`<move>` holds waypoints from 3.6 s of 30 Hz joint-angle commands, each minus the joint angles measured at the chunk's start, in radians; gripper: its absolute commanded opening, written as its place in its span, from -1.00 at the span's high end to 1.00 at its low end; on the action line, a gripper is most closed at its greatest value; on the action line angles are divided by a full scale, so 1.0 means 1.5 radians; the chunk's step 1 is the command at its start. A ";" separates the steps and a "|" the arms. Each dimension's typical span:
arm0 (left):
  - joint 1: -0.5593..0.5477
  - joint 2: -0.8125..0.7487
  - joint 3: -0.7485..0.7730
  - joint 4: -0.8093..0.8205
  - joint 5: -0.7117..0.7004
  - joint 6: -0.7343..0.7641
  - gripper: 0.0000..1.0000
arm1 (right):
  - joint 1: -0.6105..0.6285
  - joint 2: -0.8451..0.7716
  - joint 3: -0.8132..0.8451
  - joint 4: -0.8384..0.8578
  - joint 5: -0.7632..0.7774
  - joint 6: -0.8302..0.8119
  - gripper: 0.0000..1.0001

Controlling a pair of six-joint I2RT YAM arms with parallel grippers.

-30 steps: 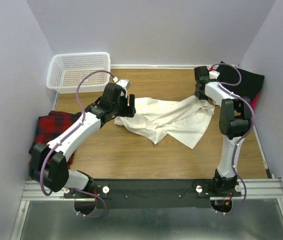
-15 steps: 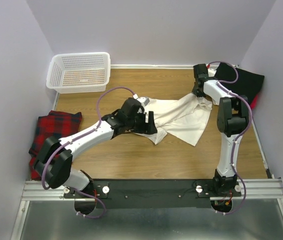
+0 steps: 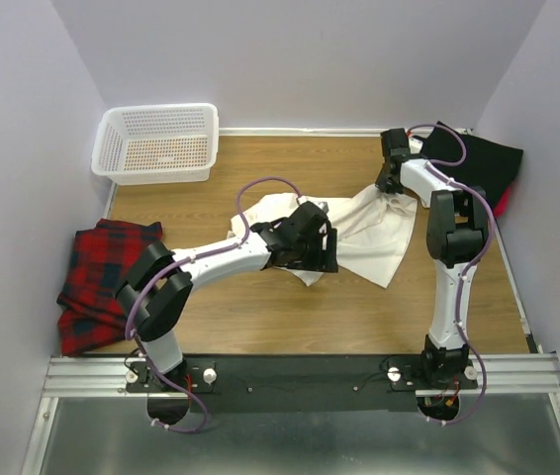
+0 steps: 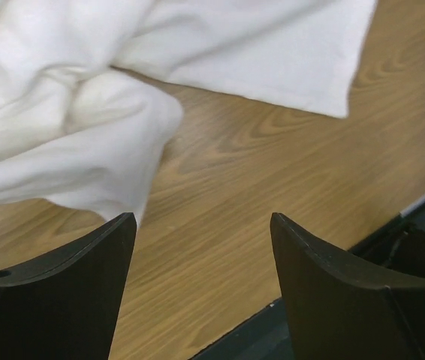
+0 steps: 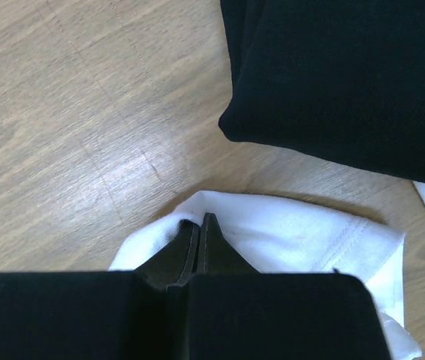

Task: Fold and stack the t-shirts
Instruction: Flatten out the tshirt

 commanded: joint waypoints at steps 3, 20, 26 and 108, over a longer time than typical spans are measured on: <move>0.002 0.034 0.013 -0.079 -0.106 -0.038 -0.62 | 0.001 0.014 0.013 0.002 -0.030 0.007 0.99; 0.031 0.083 0.017 -0.093 -0.135 -0.007 1.00 | 0.001 -0.015 -0.017 0.002 -0.005 0.006 0.99; 0.090 -0.029 0.046 -0.174 -0.217 0.013 1.00 | -0.001 -0.037 -0.029 0.002 0.009 0.005 0.99; 0.512 0.043 0.338 -0.185 -0.242 0.283 1.00 | 0.063 -0.161 -0.237 0.101 -0.134 -0.016 0.29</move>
